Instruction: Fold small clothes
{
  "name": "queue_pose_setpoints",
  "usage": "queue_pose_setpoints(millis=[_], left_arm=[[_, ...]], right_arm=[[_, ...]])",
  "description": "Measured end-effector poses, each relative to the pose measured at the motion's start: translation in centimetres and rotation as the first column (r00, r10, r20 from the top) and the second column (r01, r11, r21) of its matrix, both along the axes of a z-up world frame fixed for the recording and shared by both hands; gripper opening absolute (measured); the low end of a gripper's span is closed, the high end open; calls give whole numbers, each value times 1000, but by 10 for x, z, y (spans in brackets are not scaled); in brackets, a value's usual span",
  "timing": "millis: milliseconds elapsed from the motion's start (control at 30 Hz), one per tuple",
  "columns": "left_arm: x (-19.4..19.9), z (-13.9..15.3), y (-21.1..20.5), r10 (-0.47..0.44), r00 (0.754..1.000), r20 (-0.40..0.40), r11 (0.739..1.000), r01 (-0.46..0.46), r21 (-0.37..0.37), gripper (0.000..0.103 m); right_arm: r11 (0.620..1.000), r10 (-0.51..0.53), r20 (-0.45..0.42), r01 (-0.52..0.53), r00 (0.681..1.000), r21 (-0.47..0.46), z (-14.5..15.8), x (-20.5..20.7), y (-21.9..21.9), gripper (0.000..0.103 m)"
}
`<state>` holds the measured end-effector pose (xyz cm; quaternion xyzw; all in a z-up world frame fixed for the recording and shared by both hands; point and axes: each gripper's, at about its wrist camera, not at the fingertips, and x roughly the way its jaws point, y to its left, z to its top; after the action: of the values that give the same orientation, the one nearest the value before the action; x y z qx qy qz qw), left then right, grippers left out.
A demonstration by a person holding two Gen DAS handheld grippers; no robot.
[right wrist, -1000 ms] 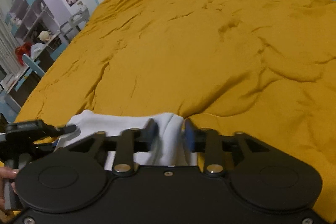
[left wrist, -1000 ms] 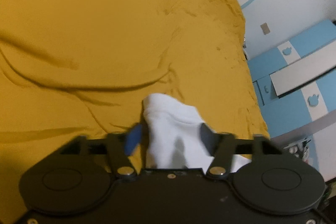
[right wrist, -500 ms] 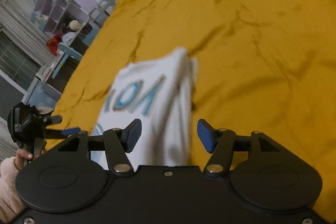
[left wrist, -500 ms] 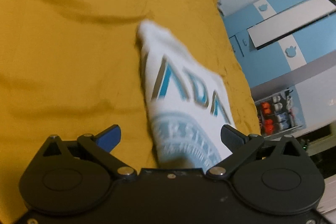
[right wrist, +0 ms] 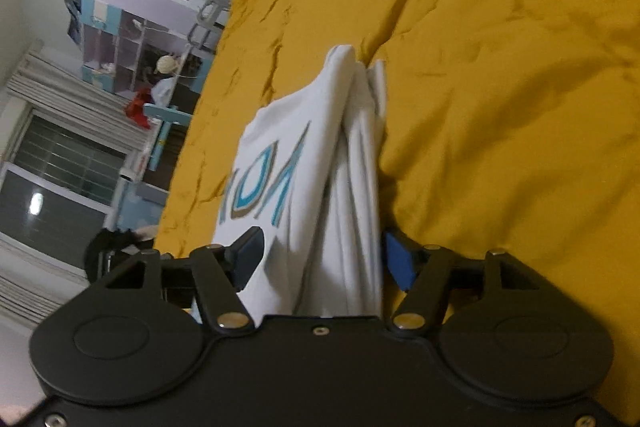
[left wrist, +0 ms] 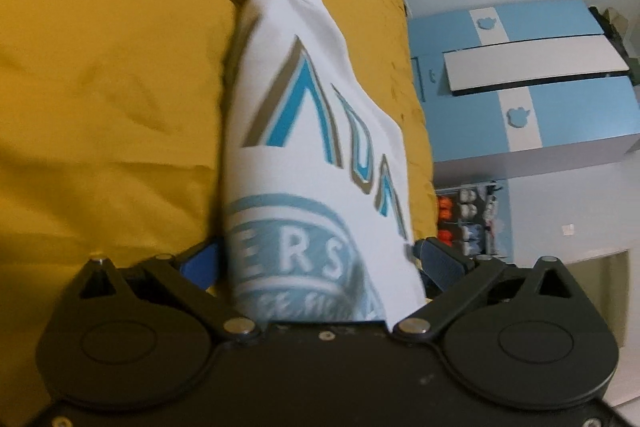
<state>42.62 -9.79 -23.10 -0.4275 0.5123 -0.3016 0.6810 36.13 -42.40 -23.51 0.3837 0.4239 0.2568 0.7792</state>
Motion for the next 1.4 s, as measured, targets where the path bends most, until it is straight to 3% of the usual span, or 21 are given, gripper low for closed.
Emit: queue_pose_setpoints(millis=[167,233,267,300,333,433,500,633,900,1167,1233,1300,1400], left_arm=[[9,-5,-23,-27,999,20,999,27,34,103],[10,-4,-29,-31,999,32,996,28,84,87],[10,-4,-30,-31,999,30,993,28,116,69],[12,-4,-32,-30,999,27,990,26,137,58],[12,-5,-31,-29,999,27,990,25,139,56],[13,-5,-28,-16,1000,17,992,14,128,44],[14,-1,-29,-17,1000,22,991,14,136,38],[12,22,-26,-29,997,69,989,18,149,27],[5,75,22,-20,987,159,982,-10,188,26],[-1,144,105,32,953,300,957,-115,266,27],[2,145,121,43,954,298,950,-132,284,29],[6,127,134,64,962,264,943,-145,299,32],[11,72,150,116,984,138,942,-153,298,41]], right_arm=[[1000,28,5,-28,1000,-5,-5,16,10,72],[999,38,8,-38,999,-20,-4,20,16,72],[999,37,8,-37,999,-25,-4,21,18,72],[999,35,8,-35,999,-39,-3,20,20,70],[998,29,6,-28,1000,-60,-2,19,21,59],[997,9,-17,-10,1000,-73,-3,19,22,41],[998,-16,-22,15,1000,-67,0,16,22,32],[993,-31,13,33,999,-113,20,11,31,29],[987,27,112,-8,993,-163,75,12,76,29],[991,84,241,-57,967,-118,114,36,148,28],[992,92,241,-69,966,-101,114,48,165,28],[991,105,216,-84,971,-102,103,63,178,28],[981,121,135,-98,983,-165,67,81,195,29]])
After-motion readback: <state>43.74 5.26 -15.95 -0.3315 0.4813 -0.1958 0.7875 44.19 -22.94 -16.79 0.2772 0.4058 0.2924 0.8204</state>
